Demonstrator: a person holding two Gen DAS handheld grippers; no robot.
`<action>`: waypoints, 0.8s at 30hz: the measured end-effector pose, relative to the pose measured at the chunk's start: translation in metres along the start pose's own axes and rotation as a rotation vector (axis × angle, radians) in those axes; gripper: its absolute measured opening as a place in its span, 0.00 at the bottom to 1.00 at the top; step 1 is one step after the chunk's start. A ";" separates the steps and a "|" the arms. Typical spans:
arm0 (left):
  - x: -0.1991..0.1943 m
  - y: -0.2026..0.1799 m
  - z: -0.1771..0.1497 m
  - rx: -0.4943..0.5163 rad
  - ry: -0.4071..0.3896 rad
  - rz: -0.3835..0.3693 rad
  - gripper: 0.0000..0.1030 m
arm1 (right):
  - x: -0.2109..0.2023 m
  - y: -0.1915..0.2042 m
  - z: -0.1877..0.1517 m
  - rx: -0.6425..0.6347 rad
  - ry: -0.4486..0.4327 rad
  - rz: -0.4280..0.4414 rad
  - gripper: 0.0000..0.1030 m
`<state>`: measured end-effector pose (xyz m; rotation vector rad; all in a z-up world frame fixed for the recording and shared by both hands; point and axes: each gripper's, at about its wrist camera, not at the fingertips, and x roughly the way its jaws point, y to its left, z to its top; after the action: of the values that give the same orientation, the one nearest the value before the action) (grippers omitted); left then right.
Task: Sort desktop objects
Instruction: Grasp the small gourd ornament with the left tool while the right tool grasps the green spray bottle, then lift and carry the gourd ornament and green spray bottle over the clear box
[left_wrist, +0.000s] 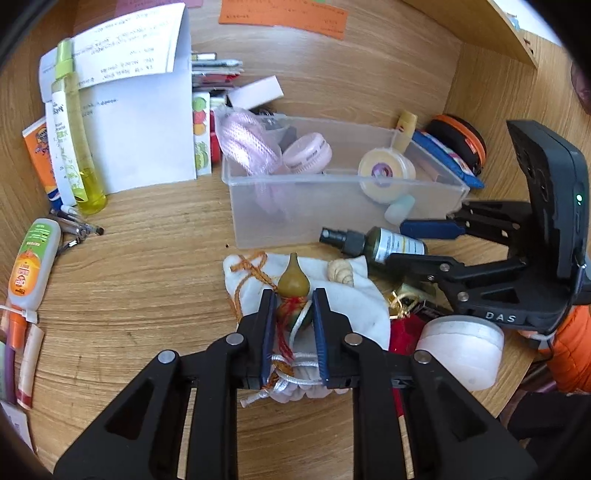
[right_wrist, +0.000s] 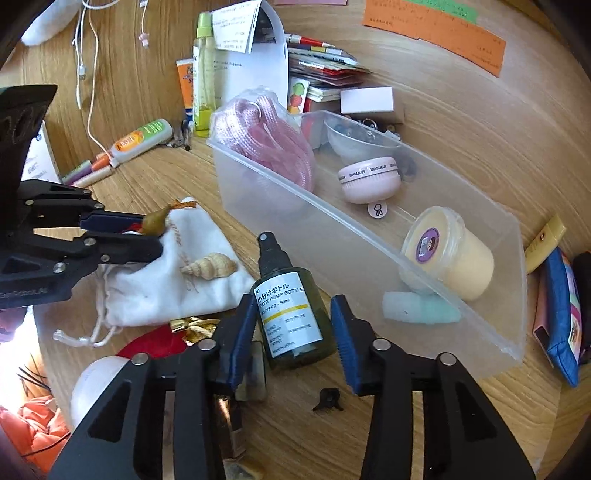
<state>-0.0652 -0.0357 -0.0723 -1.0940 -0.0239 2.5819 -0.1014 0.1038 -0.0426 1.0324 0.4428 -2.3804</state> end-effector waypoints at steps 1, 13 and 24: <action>-0.002 0.000 0.001 -0.003 -0.006 -0.002 0.18 | -0.004 -0.001 0.001 0.006 -0.007 0.002 0.25; -0.018 -0.004 0.009 -0.029 -0.050 -0.040 0.18 | -0.014 -0.003 -0.001 0.003 -0.003 -0.023 0.34; 0.004 -0.013 0.009 -0.011 -0.012 -0.088 0.18 | 0.013 -0.014 0.006 -0.013 0.065 0.012 0.43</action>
<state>-0.0700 -0.0207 -0.0667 -1.0568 -0.0866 2.5134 -0.1199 0.1084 -0.0469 1.1067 0.4737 -2.3356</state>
